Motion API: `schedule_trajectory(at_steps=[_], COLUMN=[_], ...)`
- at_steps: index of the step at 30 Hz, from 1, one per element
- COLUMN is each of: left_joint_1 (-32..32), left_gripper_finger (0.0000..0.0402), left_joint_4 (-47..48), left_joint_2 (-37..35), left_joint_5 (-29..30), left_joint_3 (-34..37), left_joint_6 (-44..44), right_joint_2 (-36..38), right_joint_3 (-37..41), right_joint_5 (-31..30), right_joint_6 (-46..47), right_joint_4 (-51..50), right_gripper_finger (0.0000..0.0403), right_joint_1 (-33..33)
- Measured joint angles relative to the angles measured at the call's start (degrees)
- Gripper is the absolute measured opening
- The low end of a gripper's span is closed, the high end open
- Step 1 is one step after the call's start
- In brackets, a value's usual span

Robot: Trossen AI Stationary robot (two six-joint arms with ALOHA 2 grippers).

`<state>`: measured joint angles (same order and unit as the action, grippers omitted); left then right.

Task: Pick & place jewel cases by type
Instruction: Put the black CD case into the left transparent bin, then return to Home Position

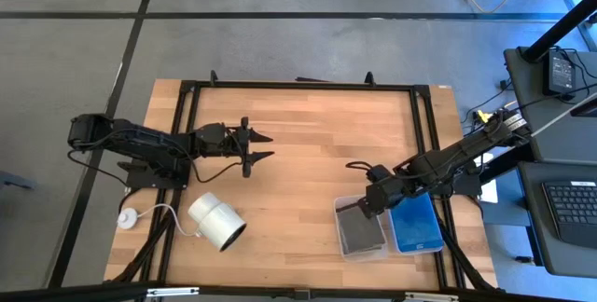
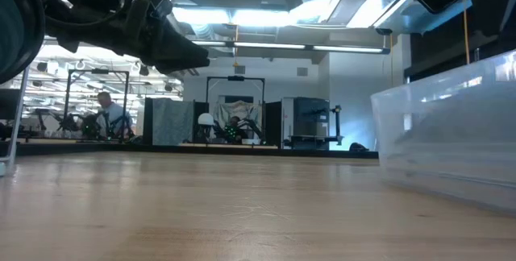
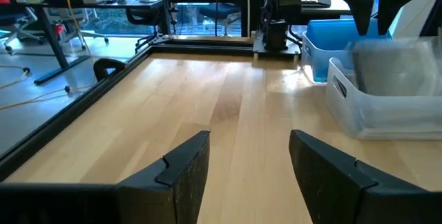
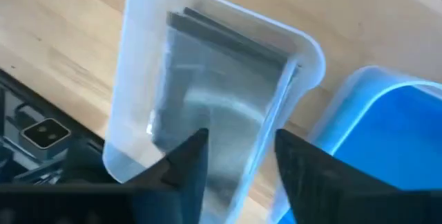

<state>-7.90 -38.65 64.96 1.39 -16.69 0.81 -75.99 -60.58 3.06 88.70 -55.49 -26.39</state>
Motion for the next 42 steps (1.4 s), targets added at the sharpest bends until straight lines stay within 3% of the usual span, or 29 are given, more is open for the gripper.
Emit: schedule_trajectory(at_steps=[4,9,13,16,18,20,23,26,34,38,42], left_joint_1=[0.0,0.0,-0.4,-1.0,-1.6,-1.9,-2.1,-1.9,-1.8,-1.8,-1.9], left_gripper_finger=[0.0196,0.0196,0.0196,0.0196,0.0196,0.0196,0.0196,0.0196,0.0196,0.0196,0.0196], left_joint_4=[0.1,0.3,0.3,-0.2,-0.1,0.1,-0.1,-0.1,11.5,14.1,17.4], left_joint_2=[0.2,0.2,0.2,0.1,-0.1,-0.4,-1.0,-1.9,-13.7,-18.3,-22.1], left_joint_5=[0.0,0.1,1.6,3.2,3.6,3.3,3.2,3.1,3.1,4.5,10.8], left_joint_3=[0.0,0.0,0.0,0.0,0.0,0.0,0.0,0.0,0.0,0.0,2.0], left_joint_6=[0.1,0.5,-1.3,-0.5,2.6,4.9,5.5,4.7,4.3,2.5,3.4], right_joint_2=[0.0,0.0,0.0,0.0,0.0,0.0,0.0,0.2,9.4,18.4,28.9], right_joint_3=[0.0,-2.7,-5.2,-5.4,-4.5,-2.8,1.7,6.6,25.1,34.7,43.0], right_joint_5=[0.0,-2.6,-12.7,-22.5,-28.2,-30.7,-24.9,-16.5,-1.0,-0.4,-0.8], right_joint_6=[-1.1,-3.1,-6.5,-6.9,-13.9,-29.0,-55.1,-71.1,-83.1,-83.2,-82.8], right_joint_4=[-1.7,-13.7,-28.3,-30.7,-25.1,-12.2,11.7,26.7,53.7,61.4,67.1], right_gripper_finger=[0.0202,0.0235,0.0241,0.0242,0.0242,0.0242,0.0242,0.0242,0.0242,0.0242,0.0242], right_joint_1=[0.2,0.8,2.2,3.4,4.5,7.2,14.1,22.0,33.1,35.1,36.3])
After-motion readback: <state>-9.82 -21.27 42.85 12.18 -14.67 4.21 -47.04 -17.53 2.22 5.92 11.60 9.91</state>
